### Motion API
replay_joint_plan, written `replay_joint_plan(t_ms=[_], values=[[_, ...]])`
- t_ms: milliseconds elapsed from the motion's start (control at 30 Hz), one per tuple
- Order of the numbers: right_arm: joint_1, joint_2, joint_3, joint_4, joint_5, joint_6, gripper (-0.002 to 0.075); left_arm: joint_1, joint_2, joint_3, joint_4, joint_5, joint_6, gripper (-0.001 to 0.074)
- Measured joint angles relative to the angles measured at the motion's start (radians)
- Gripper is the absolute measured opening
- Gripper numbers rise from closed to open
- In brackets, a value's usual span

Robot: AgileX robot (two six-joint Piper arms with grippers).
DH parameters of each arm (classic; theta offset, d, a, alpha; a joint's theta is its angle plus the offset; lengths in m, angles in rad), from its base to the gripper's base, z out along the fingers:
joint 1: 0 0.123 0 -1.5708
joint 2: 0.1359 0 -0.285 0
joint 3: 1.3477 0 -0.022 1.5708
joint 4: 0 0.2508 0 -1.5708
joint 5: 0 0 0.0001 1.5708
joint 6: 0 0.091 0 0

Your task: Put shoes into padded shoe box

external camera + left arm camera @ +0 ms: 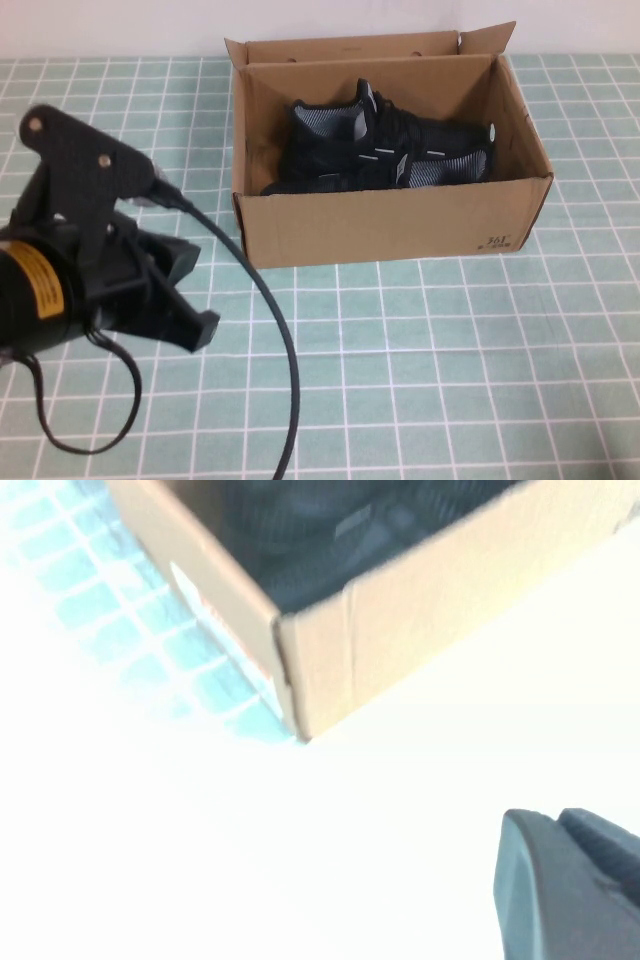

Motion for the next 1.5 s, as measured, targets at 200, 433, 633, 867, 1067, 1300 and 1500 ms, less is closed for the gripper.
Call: replay_joint_plan(t_ms=[200,433,633,867,1067,1300,1500], values=[[0.0,0.0,0.0,0.0,0.0,0.0,-0.0008,0.0,0.002,0.034,0.063,-0.027,0.013,-0.0001],[0.0,0.0,0.0,0.0,0.0,0.0,-0.0008,0.0,-0.004,0.041,0.1,-0.124,0.017,-0.0001],[0.0,0.0,0.0,0.0,0.0,0.0,-0.0008,0.002,-0.079,0.063,0.104,-0.132,0.045,-0.0001],[0.0,0.0,0.0,0.0,0.0,0.0,-0.0008,0.159,-0.386,0.355,-0.175,-0.557,0.346,-0.0001],[0.0,0.0,0.0,0.0,0.0,0.0,-0.0008,0.305,-0.714,0.699,-0.227,-0.942,0.428,-0.0001],[0.0,0.0,0.0,0.0,0.0,0.0,-0.0008,0.46,-0.996,0.851,-0.251,-0.806,0.422,-0.0001],[0.0,0.0,0.0,0.0,0.0,0.0,-0.0008,0.511,-1.046,0.861,-0.251,-0.617,0.352,-0.0001]])
